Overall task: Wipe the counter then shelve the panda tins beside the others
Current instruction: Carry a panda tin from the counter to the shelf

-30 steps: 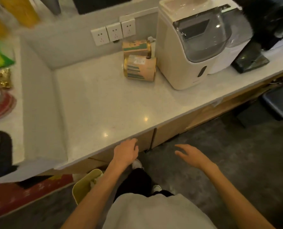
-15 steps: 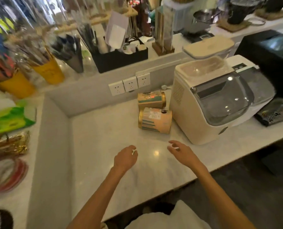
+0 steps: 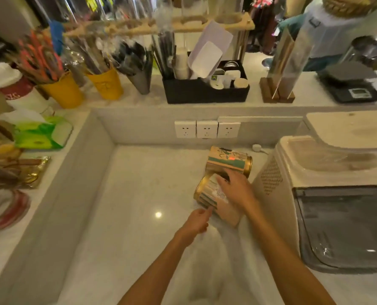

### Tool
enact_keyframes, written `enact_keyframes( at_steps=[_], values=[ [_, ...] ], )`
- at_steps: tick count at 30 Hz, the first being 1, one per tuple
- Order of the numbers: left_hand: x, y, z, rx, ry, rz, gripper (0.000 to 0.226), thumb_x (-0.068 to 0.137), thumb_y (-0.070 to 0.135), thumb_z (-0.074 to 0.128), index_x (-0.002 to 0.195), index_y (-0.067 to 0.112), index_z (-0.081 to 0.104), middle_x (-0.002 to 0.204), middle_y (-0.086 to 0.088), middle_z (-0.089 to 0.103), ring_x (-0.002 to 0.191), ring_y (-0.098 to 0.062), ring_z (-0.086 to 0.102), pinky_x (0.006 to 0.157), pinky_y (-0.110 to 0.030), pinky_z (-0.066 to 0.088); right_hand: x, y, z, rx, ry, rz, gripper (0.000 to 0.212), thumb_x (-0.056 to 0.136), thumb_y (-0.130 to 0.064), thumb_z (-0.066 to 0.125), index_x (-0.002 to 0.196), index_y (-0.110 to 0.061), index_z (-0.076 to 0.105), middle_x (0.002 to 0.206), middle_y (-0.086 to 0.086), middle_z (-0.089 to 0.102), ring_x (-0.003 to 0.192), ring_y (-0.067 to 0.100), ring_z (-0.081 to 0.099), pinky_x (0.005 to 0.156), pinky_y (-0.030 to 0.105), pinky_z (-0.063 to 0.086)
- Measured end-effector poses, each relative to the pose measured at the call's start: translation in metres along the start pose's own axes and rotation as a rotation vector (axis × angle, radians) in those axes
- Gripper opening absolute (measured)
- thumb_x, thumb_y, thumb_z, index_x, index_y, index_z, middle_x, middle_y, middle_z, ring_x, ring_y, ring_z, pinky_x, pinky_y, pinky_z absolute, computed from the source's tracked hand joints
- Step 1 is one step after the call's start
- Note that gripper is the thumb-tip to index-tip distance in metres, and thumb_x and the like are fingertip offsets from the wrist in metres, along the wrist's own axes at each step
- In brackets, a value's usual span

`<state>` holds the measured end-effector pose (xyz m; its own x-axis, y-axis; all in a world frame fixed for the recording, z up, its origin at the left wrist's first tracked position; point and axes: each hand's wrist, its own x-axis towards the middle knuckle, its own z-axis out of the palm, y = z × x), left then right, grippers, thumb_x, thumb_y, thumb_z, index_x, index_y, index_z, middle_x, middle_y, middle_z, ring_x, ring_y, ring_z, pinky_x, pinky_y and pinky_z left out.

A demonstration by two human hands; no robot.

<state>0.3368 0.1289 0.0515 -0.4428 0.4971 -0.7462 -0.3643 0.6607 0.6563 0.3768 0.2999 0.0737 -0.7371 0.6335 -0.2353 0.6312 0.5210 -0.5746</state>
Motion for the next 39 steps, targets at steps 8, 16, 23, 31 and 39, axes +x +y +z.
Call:
enact_keyframes(
  at_steps=[8, 16, 23, 31, 39],
  values=[
    [-0.024, -0.026, 0.022, -0.454, 0.066, -0.07, 0.094, 0.081, 0.063, 0.067, 0.152, 0.031, 0.014, 0.15, 0.002, 0.043, 0.131, -0.025, 0.05, 0.096, -0.044, 0.049, 0.002, -0.004, 0.041, -0.025, -0.426, 0.165, 0.093, 0.077, -0.089, 0.019, 0.154, -0.038, 0.016, 0.157, 0.014, 0.037, 0.145, 0.041, 0.03, 0.117, 0.055, 0.014],
    [-0.142, -0.157, -0.052, -0.619, 0.329, 0.02, 0.113, 0.058, 0.074, 0.075, 0.149, 0.03, 0.024, 0.137, 0.002, 0.055, 0.115, -0.018, 0.063, 0.087, -0.035, 0.061, -0.119, -0.083, 0.122, 0.437, -0.712, 0.201, 0.093, 0.07, -0.091, 0.026, 0.146, -0.037, 0.025, 0.14, 0.004, 0.044, 0.127, 0.029, 0.047, 0.108, 0.055, 0.041],
    [-0.304, -0.31, -0.063, -0.923, 0.609, 0.057, 0.09, 0.069, 0.061, 0.08, 0.141, 0.034, 0.034, 0.124, 0.003, 0.07, 0.108, -0.016, 0.072, 0.084, -0.03, 0.062, -0.275, -0.17, 0.231, 0.442, -1.336, 0.073, 0.087, 0.079, -0.084, 0.038, 0.139, -0.023, 0.047, 0.126, 0.013, 0.069, 0.115, 0.031, 0.067, 0.1, 0.052, 0.052],
    [-0.461, -0.456, 0.043, -1.41, 1.149, 0.113, 0.061, 0.078, 0.04, 0.081, 0.122, 0.047, 0.039, 0.122, 0.005, 0.067, 0.102, -0.008, 0.072, 0.07, -0.019, 0.06, -0.52, -0.2, 0.344, 0.033, -1.58, -0.328, 0.066, 0.067, -0.09, 0.051, 0.122, -0.054, 0.05, 0.122, 0.001, 0.067, 0.105, 0.017, 0.07, 0.086, 0.043, 0.06],
    [-0.561, -0.544, 0.12, -1.545, 1.656, 0.06, 0.103, 0.068, 0.039, 0.091, 0.14, 0.05, 0.018, 0.136, 0.01, 0.051, 0.12, -0.009, 0.062, 0.088, -0.028, 0.06, -0.75, -0.214, 0.391, -0.242, -1.909, -0.638, 0.057, 0.074, -0.085, 0.047, 0.119, -0.051, 0.046, 0.114, 0.002, 0.068, 0.099, 0.017, 0.071, 0.077, 0.035, 0.059]
  ],
)
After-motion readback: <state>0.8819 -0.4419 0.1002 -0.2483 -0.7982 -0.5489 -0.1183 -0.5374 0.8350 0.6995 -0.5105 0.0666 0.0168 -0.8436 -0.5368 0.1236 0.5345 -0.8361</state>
